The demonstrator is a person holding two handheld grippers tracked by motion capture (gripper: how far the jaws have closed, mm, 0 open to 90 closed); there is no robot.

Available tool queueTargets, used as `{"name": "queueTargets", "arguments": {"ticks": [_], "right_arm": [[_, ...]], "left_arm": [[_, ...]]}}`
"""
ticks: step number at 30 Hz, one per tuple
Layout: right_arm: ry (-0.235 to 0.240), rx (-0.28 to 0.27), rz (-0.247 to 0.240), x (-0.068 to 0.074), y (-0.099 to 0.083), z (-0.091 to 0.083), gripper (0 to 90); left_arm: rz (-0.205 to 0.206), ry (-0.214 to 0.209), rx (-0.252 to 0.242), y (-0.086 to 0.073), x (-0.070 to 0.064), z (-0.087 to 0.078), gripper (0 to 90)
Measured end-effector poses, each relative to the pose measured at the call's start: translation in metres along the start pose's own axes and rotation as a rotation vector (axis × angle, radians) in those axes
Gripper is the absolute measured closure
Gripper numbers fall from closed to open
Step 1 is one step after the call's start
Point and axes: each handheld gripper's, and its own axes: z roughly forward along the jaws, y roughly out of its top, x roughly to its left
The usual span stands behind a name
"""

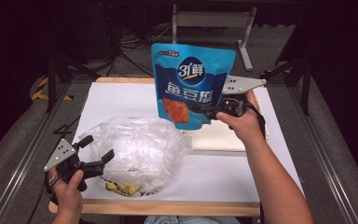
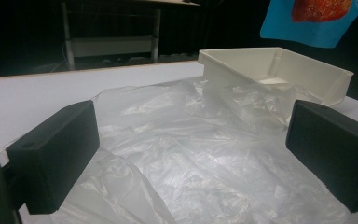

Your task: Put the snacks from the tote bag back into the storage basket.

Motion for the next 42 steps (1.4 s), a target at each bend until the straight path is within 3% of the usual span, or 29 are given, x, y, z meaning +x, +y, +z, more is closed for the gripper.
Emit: {"name": "queueTargets", "arguments": {"ticks": [29, 42], "right_arm": [[-0.157, 0.08, 0.025, -0.058, -0.02, -0.063, 54.2], [-0.193, 0.157, 0.071, -0.078, -0.056, -0.053, 54.1]], "left_arm": [[-0.015, -0.002, 0.012, -0.002, 0.001, 0.003, 3.4], [-0.021, -0.004, 0.018, -0.004, 0.001, 0.005, 3.4]]}}
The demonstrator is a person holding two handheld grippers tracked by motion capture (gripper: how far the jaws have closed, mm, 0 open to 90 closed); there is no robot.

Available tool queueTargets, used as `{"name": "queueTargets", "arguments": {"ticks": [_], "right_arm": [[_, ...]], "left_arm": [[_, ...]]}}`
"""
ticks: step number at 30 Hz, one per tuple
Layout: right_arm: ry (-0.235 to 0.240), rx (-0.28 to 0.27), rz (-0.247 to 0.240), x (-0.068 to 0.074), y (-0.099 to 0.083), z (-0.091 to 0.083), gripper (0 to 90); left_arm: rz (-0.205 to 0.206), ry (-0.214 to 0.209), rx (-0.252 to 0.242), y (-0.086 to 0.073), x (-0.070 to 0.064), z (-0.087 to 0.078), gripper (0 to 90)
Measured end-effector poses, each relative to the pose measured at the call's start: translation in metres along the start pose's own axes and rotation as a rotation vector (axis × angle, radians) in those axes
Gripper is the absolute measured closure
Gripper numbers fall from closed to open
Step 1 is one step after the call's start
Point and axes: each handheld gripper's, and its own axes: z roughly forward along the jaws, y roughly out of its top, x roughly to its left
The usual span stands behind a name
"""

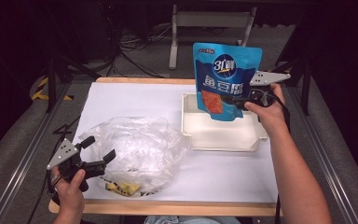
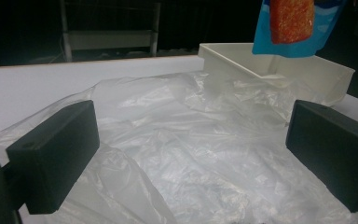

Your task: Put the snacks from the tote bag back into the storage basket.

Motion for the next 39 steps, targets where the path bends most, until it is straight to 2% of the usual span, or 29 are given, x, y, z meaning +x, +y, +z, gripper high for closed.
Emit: {"name": "queueTargets", "arguments": {"ticks": [9, 25, 32, 37, 39], "right_arm": [[-0.013, 0.05, 0.015, -0.006, -0.016, 0.018, 54.1], [-0.006, 0.082, 0.014, -0.006, -0.032, 0.04, 54.0], [0.0, 0.074, 0.032, -0.008, -0.045, 0.047, 53.9], [-0.003, 0.089, 0.043, -0.011, -0.056, 0.051, 53.5], [-0.001, 0.077, 0.05, -0.012, -0.059, 0.051, 53.1]], "left_arm": [[0.0, 0.001, 0.001, 0.0, 0.001, -0.001, 3.4], [0.0, 0.0, 0.002, 0.0, 0.001, -0.001, 3.4], [-0.004, 0.001, 0.003, 0.0, 0.002, -0.001, 3.4], [-0.001, 0.002, 0.004, 0.0, 0.001, -0.001, 3.4], [-0.002, 0.002, 0.003, 0.0, 0.001, -0.001, 3.4]]}}
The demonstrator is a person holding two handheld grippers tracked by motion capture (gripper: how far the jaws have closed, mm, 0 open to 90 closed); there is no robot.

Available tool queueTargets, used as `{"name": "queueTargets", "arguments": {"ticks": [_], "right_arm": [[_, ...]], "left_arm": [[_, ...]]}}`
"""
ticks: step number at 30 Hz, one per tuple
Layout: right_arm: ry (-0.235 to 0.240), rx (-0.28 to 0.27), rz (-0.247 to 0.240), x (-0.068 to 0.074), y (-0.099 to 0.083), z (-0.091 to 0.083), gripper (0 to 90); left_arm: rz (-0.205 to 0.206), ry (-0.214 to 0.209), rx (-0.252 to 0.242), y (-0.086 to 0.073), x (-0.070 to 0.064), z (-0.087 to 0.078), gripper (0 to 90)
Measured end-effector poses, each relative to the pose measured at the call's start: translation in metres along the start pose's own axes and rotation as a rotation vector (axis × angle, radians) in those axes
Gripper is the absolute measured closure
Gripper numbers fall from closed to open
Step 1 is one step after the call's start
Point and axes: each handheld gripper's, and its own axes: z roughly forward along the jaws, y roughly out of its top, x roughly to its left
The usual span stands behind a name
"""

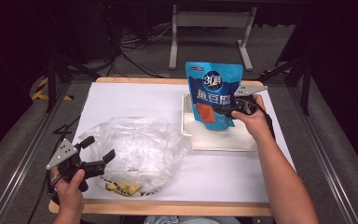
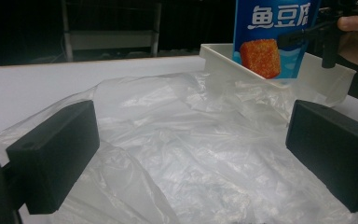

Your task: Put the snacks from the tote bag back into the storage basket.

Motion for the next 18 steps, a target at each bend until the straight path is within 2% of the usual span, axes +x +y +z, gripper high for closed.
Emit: {"name": "queueTargets", "arguments": {"ticks": [5, 10, 11, 14, 17, 18], "right_arm": [[0.013, -0.001, -0.007, -0.002, -0.003, -0.001, 50.6], [0.0, 0.023, -0.009, -0.004, -0.005, -0.004, 46.3], [-0.01, 0.04, -0.001, -0.006, -0.007, -0.006, 45.8], [-0.005, 0.035, 0.026, -0.01, -0.01, -0.009, 44.6], [-0.014, 0.046, 0.015, -0.012, -0.012, -0.012, 38.1], [-0.032, 0.053, 0.011, -0.013, -0.012, -0.014, 34.2]], "left_arm": [[0.003, -0.001, 0.01, 0.0, 0.0, 0.0, 3.4], [0.0, 0.0, 0.0, 0.0, -0.001, 0.0, 3.4], [0.0, 0.0, 0.0, 0.0, -0.001, 0.0, 3.4], [0.0, 0.0, 0.001, 0.0, -0.001, 0.0, 3.4], [0.001, 0.001, 0.007, 0.0, -0.001, 0.0, 3.4], [0.001, 0.001, 0.007, 0.0, -0.001, 0.0, 3.4]]}}
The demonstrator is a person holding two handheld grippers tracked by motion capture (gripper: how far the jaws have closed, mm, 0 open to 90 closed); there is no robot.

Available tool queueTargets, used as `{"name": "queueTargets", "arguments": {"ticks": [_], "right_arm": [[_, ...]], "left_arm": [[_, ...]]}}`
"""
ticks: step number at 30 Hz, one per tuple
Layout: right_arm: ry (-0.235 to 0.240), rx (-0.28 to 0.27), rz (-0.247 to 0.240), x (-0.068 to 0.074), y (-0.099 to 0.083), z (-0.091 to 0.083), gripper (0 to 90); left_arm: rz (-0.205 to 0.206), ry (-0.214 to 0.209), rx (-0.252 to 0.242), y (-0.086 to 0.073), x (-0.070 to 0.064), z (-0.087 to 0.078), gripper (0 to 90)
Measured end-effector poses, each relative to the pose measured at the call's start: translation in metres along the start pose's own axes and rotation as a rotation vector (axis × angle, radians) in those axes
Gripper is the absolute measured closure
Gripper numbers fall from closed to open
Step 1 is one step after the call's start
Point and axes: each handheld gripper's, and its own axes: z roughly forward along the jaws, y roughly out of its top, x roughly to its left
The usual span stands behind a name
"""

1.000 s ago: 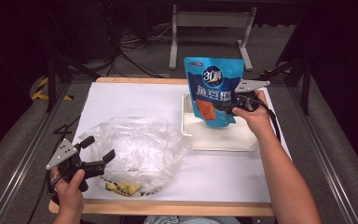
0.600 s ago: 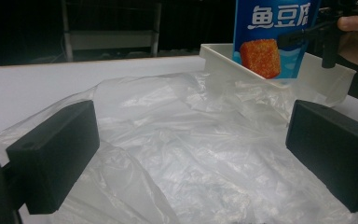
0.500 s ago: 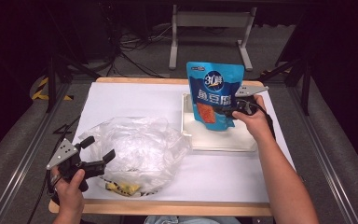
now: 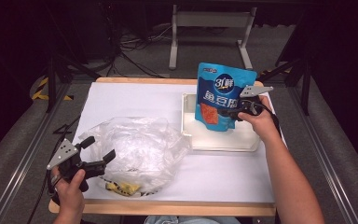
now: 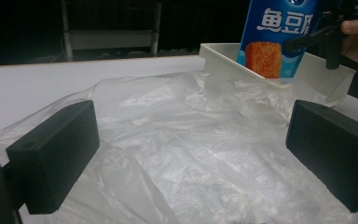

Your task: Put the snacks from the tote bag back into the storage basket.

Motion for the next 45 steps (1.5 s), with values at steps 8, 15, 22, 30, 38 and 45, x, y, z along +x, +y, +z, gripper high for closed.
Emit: {"name": "queueTargets", "arguments": {"ticks": [8, 15, 22, 30, 38, 45], "right_arm": [[-0.059, 0.029, -0.003, -0.008, -0.002, -0.014, 28.7], [-0.064, 0.04, -0.013, -0.007, -0.004, -0.015, 27.9], [-0.077, 0.035, 0.006, -0.001, -0.005, -0.016, 18.5], [-0.079, 0.007, 0.013, 0.006, 0.0, -0.029, 14.1], [-0.098, -0.014, 0.043, 0.008, -0.001, -0.046, 12.2], [-0.156, -0.01, 0.072, 0.018, 0.0, -0.068, 10.5]], "left_arm": [[-0.002, -0.002, -0.002, 0.0, -0.001, 0.001, 3.4], [-0.002, -0.003, -0.002, 0.0, -0.001, 0.001, 3.4], [-0.003, -0.003, -0.002, 0.0, 0.0, 0.001, 3.4], [-0.003, -0.004, -0.004, 0.0, -0.001, 0.001, 3.4], [-0.002, -0.005, -0.003, 0.0, -0.001, 0.002, 3.4], [-0.003, -0.008, 0.001, 0.0, -0.001, 0.002, 3.4]]}}
